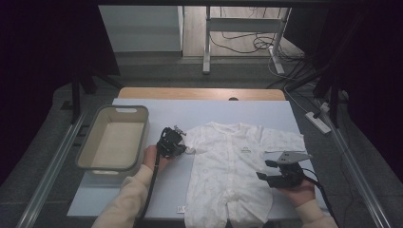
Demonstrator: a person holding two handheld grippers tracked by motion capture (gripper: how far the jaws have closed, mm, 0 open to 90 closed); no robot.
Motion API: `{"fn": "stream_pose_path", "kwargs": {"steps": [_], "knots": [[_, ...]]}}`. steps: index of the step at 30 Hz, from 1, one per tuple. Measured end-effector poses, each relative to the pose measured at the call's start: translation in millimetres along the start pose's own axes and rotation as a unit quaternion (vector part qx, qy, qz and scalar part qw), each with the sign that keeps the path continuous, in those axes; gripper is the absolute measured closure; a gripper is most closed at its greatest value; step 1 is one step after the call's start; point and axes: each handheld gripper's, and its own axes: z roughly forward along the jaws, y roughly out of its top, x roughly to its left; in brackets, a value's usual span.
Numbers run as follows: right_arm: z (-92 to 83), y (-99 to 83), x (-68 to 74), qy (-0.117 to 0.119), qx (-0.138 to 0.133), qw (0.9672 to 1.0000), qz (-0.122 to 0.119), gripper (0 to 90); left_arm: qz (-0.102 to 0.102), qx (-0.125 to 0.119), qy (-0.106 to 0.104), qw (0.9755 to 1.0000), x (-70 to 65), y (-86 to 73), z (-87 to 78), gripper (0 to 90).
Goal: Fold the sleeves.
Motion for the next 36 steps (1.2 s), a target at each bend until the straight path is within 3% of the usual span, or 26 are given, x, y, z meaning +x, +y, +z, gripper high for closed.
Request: {"fn": "stream_pose_path", "kwargs": {"steps": [12, 16, 22, 24, 27, 29, 34, 36], "knots": [[0.7, -0.2, 0.3, -0.001, 0.002, 1.0, -0.003, 36.5, 0.025, -0.051, -0.023, 0.9981, -22.6, 22.6, -16.4, 86.4], [1.4, -0.3, 0.3, 0.0, 0.003, 1.0, -0.002, 36.5, 0.039, -0.051, -0.03, 0.9975, -32.1, 30.7, -12.5, 86.3], [3.5, -0.2, 1.0, 0.004, 0.005, 1.0, -0.001, 36.5, 0.04, -0.048, -0.05, 0.9968, -36.7, 35.7, -3.4, 85.4], [3.9, -0.1, 1.6, 0.004, 0.007, 1.0, -0.003, 36.5, 0.037, -0.047, -0.055, 0.9967, -34.6, 35.0, -1.0, 80.5], [3.1, -0.2, 1.7, 0.003, 0.006, 1.0, -0.004, 36.5, 0.024, -0.059, -0.049, 0.9968, -28.4, 32.8, -5.5, 53.5], [2.1, -0.2, 1.6, 0.003, 0.006, 1.0, -0.004, 36.5, 0.013, -0.07, -0.038, 0.9968, -23.2, 30.9, -12.1, 42.1], [2.8, -0.5, 2.2, 0.007, 0.007, 0.9999, -0.006, 36.4, -0.039, -0.083, -0.014, 0.9957, -4.1, 21.7, -24.2, 33.9], [3.3, -0.5, 2.3, 0.007, 0.008, 0.9999, -0.007, 36.5, -0.047, -0.076, -0.008, 0.996, 0.9, 18.1, -23.9, 32.9]]}}
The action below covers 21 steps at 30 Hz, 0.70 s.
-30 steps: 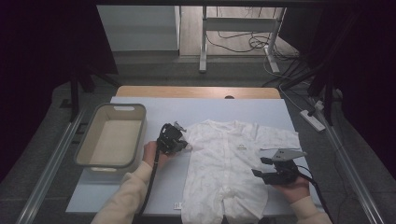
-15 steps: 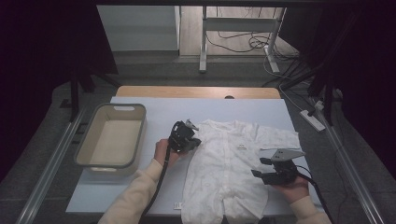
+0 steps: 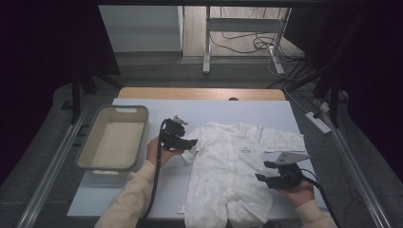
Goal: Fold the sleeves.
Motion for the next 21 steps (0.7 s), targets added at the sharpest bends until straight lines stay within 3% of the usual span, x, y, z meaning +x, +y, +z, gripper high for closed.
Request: {"fn": "stream_pose_path", "kwargs": {"steps": [3, 8, 15, 21], "knots": [[-0.5, 0.0, -0.1, -0.001, 0.0, 1.0, 0.0, 36.4, -0.003, 0.02, 0.01, 0.9998, 2.5, -5.0, 4.0, 33.3], [0.3, -0.1, 0.2, 0.002, 0.001, 1.0, -0.001, 36.3, 0.015, 0.057, 0.014, 0.9982, -1.8, -10.2, 13.3, 32.0], [-1.0, -0.3, -0.3, -0.001, 0.002, 1.0, -0.001, 36.2, 0.021, 0.077, 0.015, 0.9967, -0.2, -14.9, 17.2, 30.4], [-0.6, -0.6, -0.5, -0.001, 0.002, 1.0, -0.001, 36.2, 0.027, 0.109, 0.021, 0.9935, 2.8, -20.5, 22.5, 29.9]]}}
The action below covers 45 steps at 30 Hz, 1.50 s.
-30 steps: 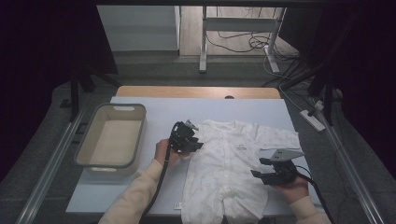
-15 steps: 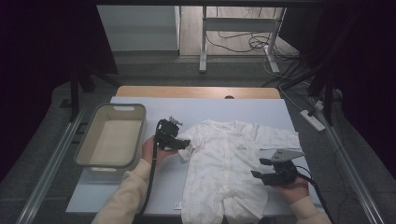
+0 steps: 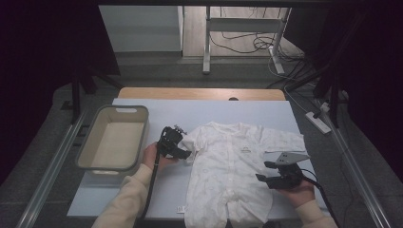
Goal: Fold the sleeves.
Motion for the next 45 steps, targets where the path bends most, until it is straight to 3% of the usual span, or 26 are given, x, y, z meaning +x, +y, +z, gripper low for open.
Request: {"fn": "stream_pose_path", "kwargs": {"steps": [8, 17, 24, 28, 34, 38, 45], "knots": [[-0.2, -0.1, -0.3, 0.0, 0.0, 1.0, 0.001, 36.2, 0.003, 0.014, 0.007, 0.9999, 1.3, -1.8, 7.9, 30.9], [-0.5, -0.2, -0.5, -0.003, 0.002, 1.0, 0.001, 36.0, 0.009, 0.008, 0.002, 0.9999, 1.5, -3.1, 8.2, 36.1], [-1.1, -0.5, -1.0, -0.006, 0.002, 1.0, 0.001, 36.0, 0.014, -0.003, -0.013, 0.9998, 2.1, -4.6, 6.2, 61.4], [-0.8, -0.5, -0.8, -0.006, 0.003, 1.0, 0.001, 36.0, 0.014, -0.005, -0.033, 0.9993, 1.8, -5.2, 6.2, 77.6], [-1.4, -0.5, -1.2, -0.008, 0.003, 1.0, 0.001, 36.0, 0.022, -0.006, -0.032, 0.9992, 0.0, -4.3, 4.6, 82.0], [-1.4, -0.6, -1.2, -0.008, 0.003, 1.0, 0.001, 36.0, 0.015, -0.03, -0.031, 0.9989, 1.4, -3.1, -7.0, 82.1], [-1.5, -0.7, -1.2, -0.009, 0.003, 1.0, 0.001, 36.0, 0.005, -0.082, -0.053, 0.9951, 6.3, -1.5, -36.0, 82.2]]}}
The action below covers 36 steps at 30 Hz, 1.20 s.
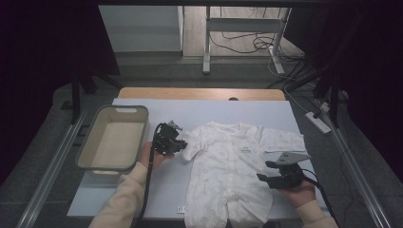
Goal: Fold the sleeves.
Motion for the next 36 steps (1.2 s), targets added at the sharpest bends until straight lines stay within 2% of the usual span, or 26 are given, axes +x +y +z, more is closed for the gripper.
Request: {"fn": "stream_pose_path", "kwargs": {"steps": [4, 7, 17, 22, 29, 36], "knots": [[0.0, 0.0, -0.1, -0.001, -0.001, 1.0, 0.001, 35.8, -0.013, -0.03, -0.019, 0.9993, 4.1, 0.0, -11.1, 82.2], [-0.6, 0.2, -1.3, -0.006, -0.004, 0.9999, 0.008, 35.4, -0.018, -0.04, -0.021, 0.9988, 5.2, -0.3, -13.5, 82.2], [-1.2, 0.0, -1.7, -0.009, -0.005, 0.9999, 0.01, 35.1, -0.017, -0.076, -0.025, 0.9966, 3.2, 2.2, -21.7, 82.4], [-0.8, -0.1, -1.6, -0.009, -0.005, 0.9999, 0.009, 35.1, -0.021, -0.096, -0.039, 0.9944, 2.3, 4.6, -27.6, 82.4], [0.5, 0.1, -1.3, -0.008, -0.003, 0.9999, 0.007, 35.1, 0.002, -0.108, -0.055, 0.9926, -11.9, 19.0, -24.2, 82.4], [0.3, -0.1, -1.7, -0.009, -0.004, 0.9999, 0.008, 35.1, 0.022, -0.107, -0.065, 0.9919, -25.5, 31.5, -15.6, 82.4]]}}
